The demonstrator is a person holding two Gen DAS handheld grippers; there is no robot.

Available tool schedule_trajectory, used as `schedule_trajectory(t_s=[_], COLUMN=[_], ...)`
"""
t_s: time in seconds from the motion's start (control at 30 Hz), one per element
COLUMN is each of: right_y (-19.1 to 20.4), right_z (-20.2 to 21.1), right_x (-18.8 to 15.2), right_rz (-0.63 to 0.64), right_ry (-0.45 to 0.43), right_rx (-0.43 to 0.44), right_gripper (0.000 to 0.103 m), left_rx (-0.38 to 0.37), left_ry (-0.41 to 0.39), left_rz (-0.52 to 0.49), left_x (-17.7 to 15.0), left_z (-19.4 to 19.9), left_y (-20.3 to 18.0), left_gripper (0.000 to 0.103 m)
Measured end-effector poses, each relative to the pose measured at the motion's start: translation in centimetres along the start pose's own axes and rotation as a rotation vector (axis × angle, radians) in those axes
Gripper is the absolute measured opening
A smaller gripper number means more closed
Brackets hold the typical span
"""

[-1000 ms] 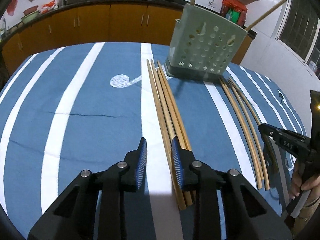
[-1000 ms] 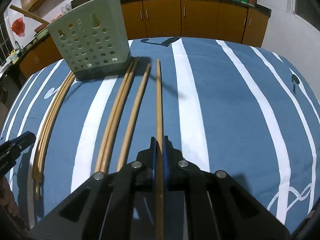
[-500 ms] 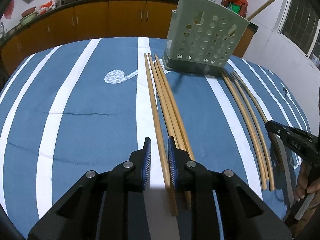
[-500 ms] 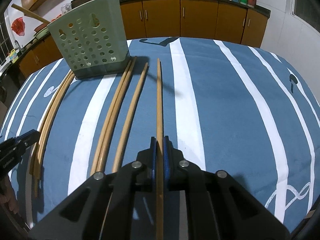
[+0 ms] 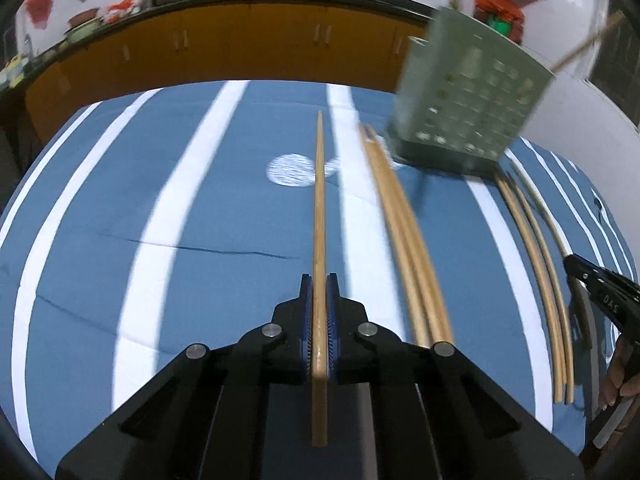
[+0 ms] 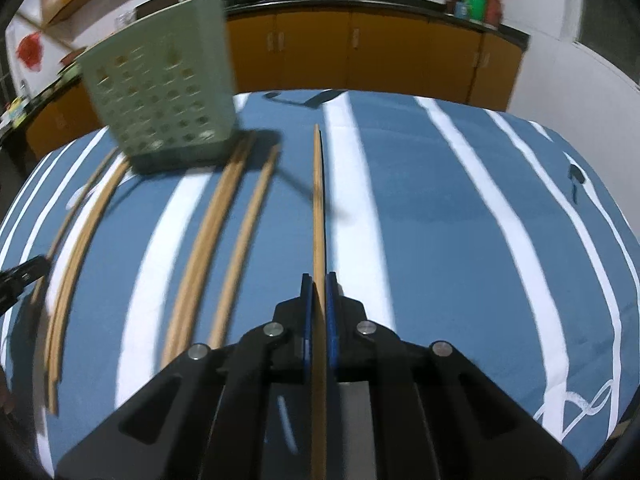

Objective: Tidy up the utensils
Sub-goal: 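Lower the left gripper onto a chopstick and grasp it while the right gripper grasps another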

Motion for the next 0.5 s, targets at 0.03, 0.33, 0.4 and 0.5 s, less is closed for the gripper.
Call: schedule_trajectory(t_s=[0.03, 0.33, 0.4, 0.5], right_y=[-0.28, -0.65, -0.77, -0.76], right_z=[-0.02, -0.15, -0.2, -0.26], right_x=[0.09, 0.19, 0.23, 0.24], right_rz=[-0.006, -0.013, -0.017, -0.013], right_ry=[-0.005, -0.024, -0.025, -0.024], right_rx=[-0.002, 0.008, 0.013, 0.009], right_gripper=[0.008, 0.01, 0.01, 0.01], left_rx=[-0.001, 0.001, -0.006, -0.007], left_ry=[-0.001, -0.029, -0.029, -0.028], left_rz=[0.009, 0.014, 0.023, 0.026], left_x=[0.06, -0.02, -0.01, -0.02], left_z=[-0.05, 0.0, -0.01, 0.02], left_y=[0.36, 0.29, 0.35, 0.36], left_gripper=[0.008, 0.008, 0.008, 0.008])
Point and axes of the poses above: each gripper's, at about its wrist camera, not at the fingertips, and z roughly against the way its jaws point, y to its left, x to its top, the point moved 10 cm from there along -z, roughly the way its jaws point, and after that the axes turned 9 degrees about x, right-handed, at the moved point
